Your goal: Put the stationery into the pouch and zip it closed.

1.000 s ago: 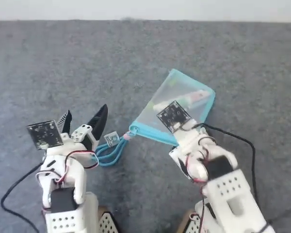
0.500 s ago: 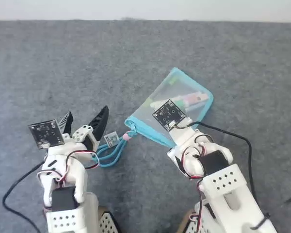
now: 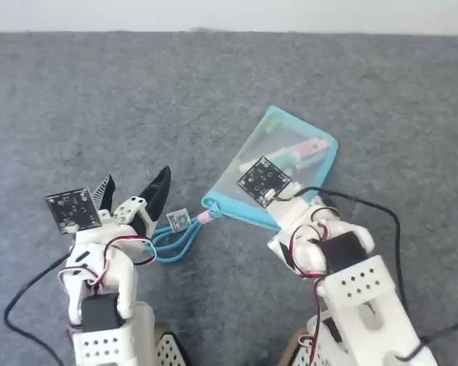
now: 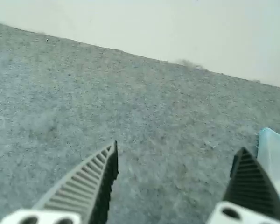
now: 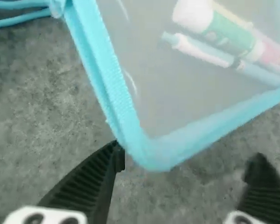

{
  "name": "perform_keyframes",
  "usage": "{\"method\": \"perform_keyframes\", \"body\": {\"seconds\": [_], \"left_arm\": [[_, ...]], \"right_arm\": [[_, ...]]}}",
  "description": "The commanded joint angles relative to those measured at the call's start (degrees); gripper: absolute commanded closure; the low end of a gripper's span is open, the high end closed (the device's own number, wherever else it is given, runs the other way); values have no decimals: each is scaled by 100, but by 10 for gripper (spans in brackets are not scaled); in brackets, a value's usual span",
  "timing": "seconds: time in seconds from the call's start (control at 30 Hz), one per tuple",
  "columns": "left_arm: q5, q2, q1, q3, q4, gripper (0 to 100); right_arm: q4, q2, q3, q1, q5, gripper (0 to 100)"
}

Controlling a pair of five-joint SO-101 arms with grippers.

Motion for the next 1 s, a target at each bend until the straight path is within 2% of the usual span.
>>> {"method": "perform_keyframes", "body": {"seconds": [0.0,0.2,0.33,0.4,0.47,0.53,0.57,0.67,0.8,0.97], "left_arm": [[-185,-9,35,-57,-202,637],[-185,-9,9,-57,-202,637],[-185,-9,9,-57,-193,638],[-185,-18,0,-92,-193,638],[-185,-35,-26,-127,-202,638],[-185,-132,-123,-163,-176,638],[-185,-158,-167,-171,-176,638],[-185,-141,-211,-180,-176,638],[-185,-141,-211,-180,-193,639],[-185,-141,-149,-31,-264,639]], "right_arm": [[1042,75,-1125,-40,35,530],[1103,13,-1055,-31,35,530],[1042,40,-923,409,35,558],[1015,66,-914,637,35,660],[796,22,-870,778,-18,814],[365,-13,-651,857,-26,961],[119,-48,-492,884,-79,998],[-637,-312,105,1024,-440,937],[-1402,-1112,835,1288,-800,980],[-1587,-2475,1820,1367,-897,981]]}}
